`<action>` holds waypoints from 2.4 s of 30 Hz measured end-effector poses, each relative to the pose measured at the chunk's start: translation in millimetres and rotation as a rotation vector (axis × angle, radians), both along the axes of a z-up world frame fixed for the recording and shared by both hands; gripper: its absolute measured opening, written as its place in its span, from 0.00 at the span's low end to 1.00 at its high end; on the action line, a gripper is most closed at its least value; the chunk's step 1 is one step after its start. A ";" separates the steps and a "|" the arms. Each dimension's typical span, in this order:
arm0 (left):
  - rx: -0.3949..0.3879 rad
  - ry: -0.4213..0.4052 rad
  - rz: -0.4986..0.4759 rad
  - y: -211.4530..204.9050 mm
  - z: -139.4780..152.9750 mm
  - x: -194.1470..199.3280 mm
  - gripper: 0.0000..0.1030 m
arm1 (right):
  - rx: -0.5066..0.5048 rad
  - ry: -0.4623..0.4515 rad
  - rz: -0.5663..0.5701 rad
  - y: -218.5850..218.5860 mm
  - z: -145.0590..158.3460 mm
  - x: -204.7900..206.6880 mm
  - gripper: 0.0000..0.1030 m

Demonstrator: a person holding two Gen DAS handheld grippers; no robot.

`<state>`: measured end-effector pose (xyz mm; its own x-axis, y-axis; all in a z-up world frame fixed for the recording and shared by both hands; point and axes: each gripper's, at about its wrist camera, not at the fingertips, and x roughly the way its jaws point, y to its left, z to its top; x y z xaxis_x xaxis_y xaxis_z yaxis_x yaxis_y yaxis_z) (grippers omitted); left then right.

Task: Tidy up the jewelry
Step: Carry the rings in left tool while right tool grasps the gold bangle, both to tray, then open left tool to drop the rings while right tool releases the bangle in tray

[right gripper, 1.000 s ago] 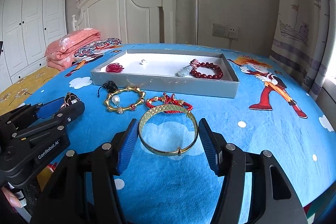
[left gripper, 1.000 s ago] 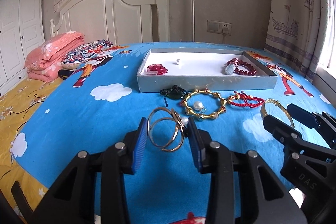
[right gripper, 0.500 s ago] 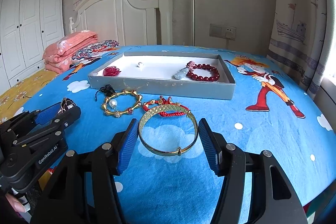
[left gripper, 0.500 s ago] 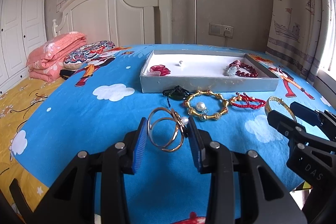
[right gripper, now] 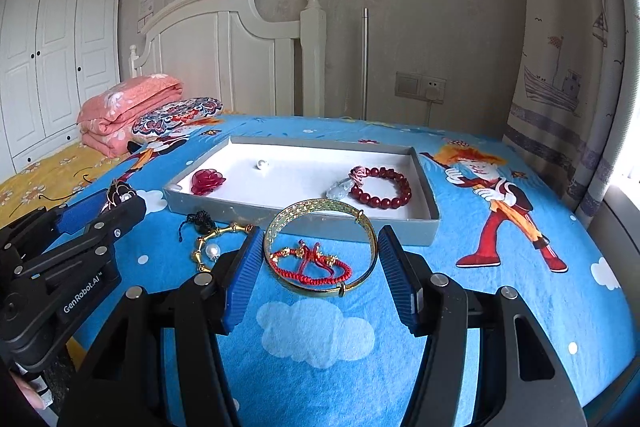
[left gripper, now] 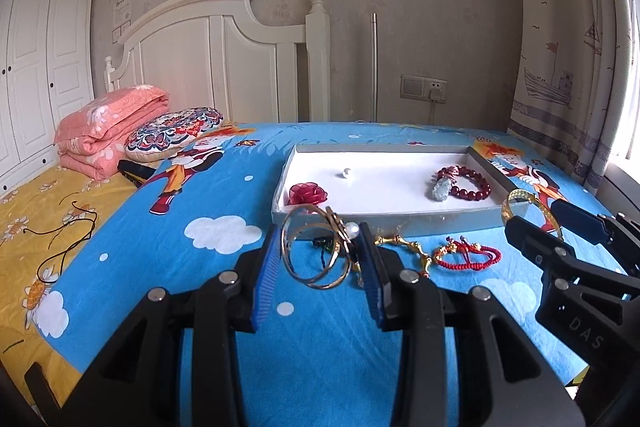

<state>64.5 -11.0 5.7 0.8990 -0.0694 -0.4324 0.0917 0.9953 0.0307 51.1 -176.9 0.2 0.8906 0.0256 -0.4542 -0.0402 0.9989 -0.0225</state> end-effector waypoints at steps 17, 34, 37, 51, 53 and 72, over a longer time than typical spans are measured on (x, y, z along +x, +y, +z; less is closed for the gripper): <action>0.002 0.016 -0.003 -3.0 6.1 16.4 0.36 | -0.002 -0.013 0.002 -1.6 10.3 12.3 0.54; 0.025 0.130 -0.010 -23.1 23.3 112.5 0.36 | -0.025 0.054 -0.013 -13.1 19.5 99.8 0.54; 0.041 0.142 -0.003 -29.4 23.6 130.1 0.36 | -0.022 0.082 -0.030 -16.7 17.1 120.4 0.54; 0.085 0.187 0.029 -40.1 13.1 190.3 0.36 | -0.003 0.180 -0.073 -27.8 4.7 183.7 0.54; 0.085 0.201 0.024 -41.0 10.5 195.2 0.36 | -0.006 0.191 -0.078 -27.1 2.1 189.1 0.54; 0.106 0.187 0.037 -42.9 11.5 199.6 0.51 | -0.020 0.201 -0.089 -25.1 2.0 199.3 0.64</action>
